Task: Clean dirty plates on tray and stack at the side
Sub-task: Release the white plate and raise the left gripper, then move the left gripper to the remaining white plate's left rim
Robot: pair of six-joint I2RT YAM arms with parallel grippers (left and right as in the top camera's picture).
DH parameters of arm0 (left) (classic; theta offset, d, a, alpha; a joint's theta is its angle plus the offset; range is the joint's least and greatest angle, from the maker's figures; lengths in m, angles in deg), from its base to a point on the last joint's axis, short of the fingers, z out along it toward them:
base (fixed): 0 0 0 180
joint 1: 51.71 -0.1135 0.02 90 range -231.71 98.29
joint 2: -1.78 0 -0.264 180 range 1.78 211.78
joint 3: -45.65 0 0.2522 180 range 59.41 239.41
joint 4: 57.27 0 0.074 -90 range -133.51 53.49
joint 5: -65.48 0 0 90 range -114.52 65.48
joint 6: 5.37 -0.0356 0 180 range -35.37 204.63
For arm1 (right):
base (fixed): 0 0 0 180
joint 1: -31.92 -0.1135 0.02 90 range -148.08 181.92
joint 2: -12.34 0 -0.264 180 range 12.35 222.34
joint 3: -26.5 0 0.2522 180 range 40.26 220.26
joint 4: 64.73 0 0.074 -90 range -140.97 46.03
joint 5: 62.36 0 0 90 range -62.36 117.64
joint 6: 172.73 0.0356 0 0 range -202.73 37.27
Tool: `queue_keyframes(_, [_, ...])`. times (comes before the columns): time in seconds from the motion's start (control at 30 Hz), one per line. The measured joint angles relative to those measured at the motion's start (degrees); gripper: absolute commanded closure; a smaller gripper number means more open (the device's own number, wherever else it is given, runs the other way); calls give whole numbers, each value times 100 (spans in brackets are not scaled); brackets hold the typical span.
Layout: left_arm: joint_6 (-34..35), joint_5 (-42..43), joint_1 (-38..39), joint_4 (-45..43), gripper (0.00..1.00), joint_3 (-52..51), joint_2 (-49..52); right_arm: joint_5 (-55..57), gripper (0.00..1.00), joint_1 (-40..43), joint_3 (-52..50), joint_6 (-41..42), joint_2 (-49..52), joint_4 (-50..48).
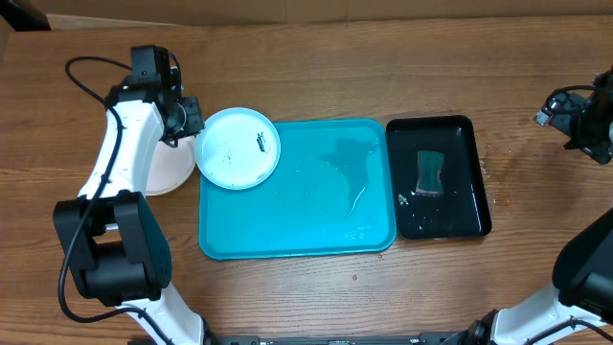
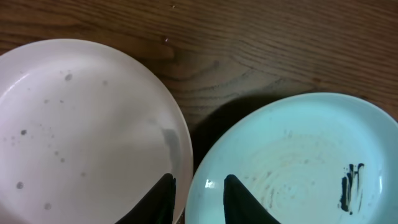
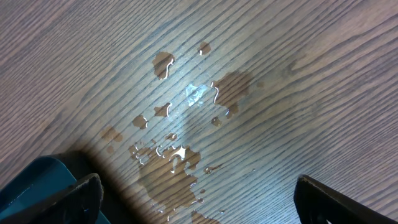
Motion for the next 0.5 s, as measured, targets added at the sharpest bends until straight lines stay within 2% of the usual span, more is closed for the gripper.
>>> queue_keyframes(0.5, [0, 0, 0, -975, 74, -1062, 0, 2, 0, 0, 0, 0, 0, 0])
